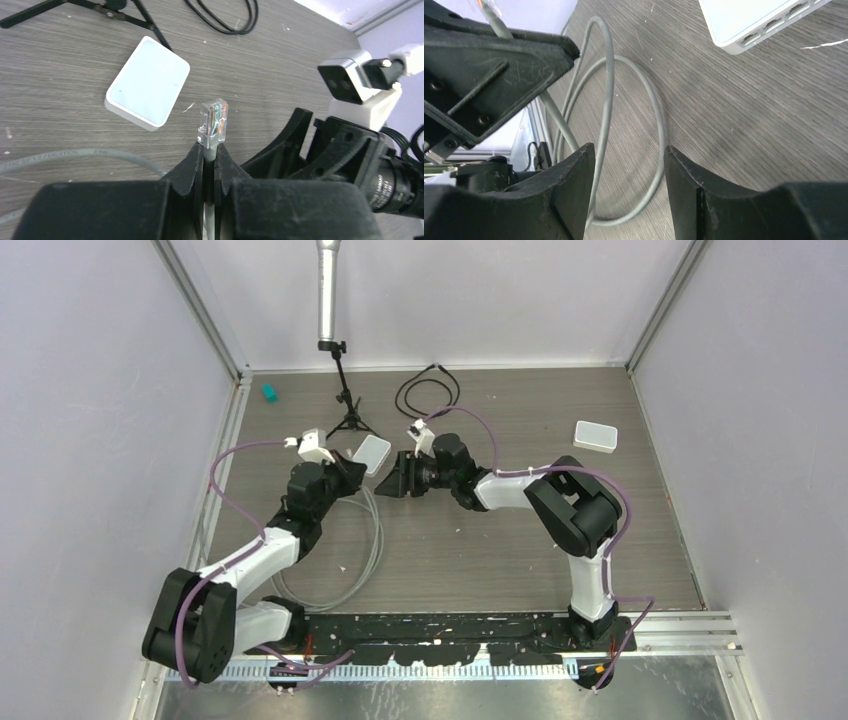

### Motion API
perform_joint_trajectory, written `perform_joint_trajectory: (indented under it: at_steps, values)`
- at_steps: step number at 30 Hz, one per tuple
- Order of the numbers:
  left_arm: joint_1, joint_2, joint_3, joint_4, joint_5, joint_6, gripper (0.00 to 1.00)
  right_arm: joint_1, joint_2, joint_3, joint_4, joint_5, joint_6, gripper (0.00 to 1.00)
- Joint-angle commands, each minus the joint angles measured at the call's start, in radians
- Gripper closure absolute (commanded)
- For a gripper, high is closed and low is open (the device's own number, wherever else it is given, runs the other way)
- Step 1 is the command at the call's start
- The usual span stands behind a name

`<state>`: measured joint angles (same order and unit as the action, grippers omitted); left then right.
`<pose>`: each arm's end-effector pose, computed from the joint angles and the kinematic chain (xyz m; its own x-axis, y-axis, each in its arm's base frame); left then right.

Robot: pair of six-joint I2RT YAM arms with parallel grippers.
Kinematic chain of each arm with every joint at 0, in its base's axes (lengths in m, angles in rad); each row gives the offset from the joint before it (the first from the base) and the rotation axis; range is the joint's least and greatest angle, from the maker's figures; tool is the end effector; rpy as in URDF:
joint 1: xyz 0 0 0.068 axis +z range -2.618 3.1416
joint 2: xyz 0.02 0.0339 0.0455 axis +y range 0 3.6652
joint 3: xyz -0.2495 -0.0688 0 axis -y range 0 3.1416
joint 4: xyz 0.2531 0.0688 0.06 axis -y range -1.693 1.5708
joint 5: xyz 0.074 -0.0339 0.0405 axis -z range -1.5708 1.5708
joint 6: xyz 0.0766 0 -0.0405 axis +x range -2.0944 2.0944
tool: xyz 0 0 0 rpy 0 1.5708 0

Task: Insert the plug into the switch port
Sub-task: Pick up the connector from the center of the board.

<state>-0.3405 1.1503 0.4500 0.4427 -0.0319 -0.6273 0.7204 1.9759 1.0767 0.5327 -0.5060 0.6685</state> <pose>0.2798 -0.0965 0.1857 -0.3733 -0.4901 -0.7877 0.1058 0.8210 -0.5610 0.3170 0.3277 0.1315 -0.7798 0.0369 -0.6250 -0.5528 0.4281 0.7149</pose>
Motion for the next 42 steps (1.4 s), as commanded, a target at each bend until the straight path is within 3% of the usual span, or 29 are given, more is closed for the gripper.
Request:
perform_joint_trajectory:
  at_steps: [1,5,16,25,32,42]
  values:
    - [-0.006,0.028,0.004,0.133,0.096,-0.001,1.0,-0.007,0.022,0.04,0.1,-0.045,0.057,0.44]
    - [-0.008,0.044,0.008,0.144,0.115,-0.003,1.0,-0.001,0.029,0.046,0.104,-0.055,0.06,0.49]
    - [-0.011,0.059,0.015,0.153,0.133,0.003,1.0,0.015,0.055,0.083,0.077,-0.079,0.051,0.49]
    - [-0.014,0.06,0.013,0.155,0.132,0.006,1.0,0.042,0.083,0.132,0.007,-0.078,0.02,0.58]
    - [-0.014,0.029,0.001,0.144,0.098,0.01,1.0,0.042,0.082,0.141,-0.011,-0.078,-0.001,0.91]
    - [-0.054,-0.157,0.008,-0.164,0.073,0.021,1.0,0.034,-0.006,0.063,-0.049,0.129,-0.064,0.99]
